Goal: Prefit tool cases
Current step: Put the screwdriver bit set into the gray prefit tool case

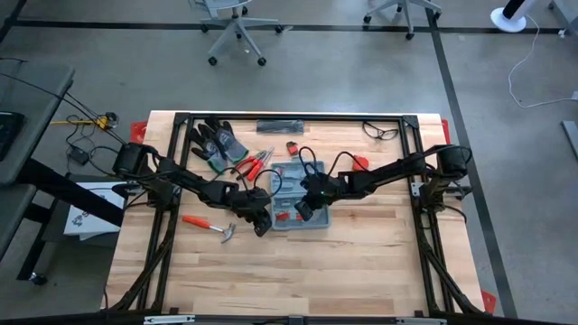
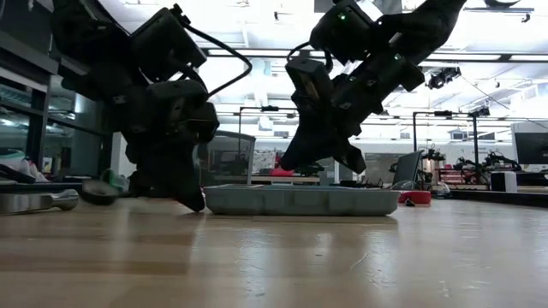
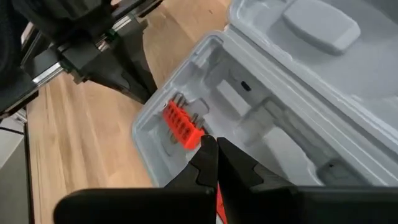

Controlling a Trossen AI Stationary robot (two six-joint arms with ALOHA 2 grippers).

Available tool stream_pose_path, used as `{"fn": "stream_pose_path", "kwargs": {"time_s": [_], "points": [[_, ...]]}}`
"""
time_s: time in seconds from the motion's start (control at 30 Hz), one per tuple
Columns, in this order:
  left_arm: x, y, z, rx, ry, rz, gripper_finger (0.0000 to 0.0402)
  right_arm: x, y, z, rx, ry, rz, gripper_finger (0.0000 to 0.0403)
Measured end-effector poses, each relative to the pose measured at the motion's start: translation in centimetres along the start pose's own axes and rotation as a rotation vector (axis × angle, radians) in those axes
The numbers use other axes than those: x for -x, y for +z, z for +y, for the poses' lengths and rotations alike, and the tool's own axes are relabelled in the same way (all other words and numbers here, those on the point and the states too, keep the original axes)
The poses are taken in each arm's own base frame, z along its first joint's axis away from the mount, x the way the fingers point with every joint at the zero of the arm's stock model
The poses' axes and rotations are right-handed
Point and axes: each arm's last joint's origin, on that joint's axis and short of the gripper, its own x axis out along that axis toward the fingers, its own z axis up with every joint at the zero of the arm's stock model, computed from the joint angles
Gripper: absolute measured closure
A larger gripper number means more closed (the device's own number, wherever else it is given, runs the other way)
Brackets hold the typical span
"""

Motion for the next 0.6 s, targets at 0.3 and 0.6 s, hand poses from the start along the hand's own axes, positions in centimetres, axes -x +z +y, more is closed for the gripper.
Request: {"fn": "stream_pose_path", "kwargs": {"time_s": [0.3,0.6], "points": [[0.0,0.1,0.1,-0.001,0.01,-0.012,0.0401,-2.8,0.0,2.1,0.066,-0.018,0.033,0.0403],[0.0,0.1,0.1,0.0,0.013,-0.012,0.0401,-2.5,0.5,1.4,0.099,-0.062,0.067,0.0403]]}}
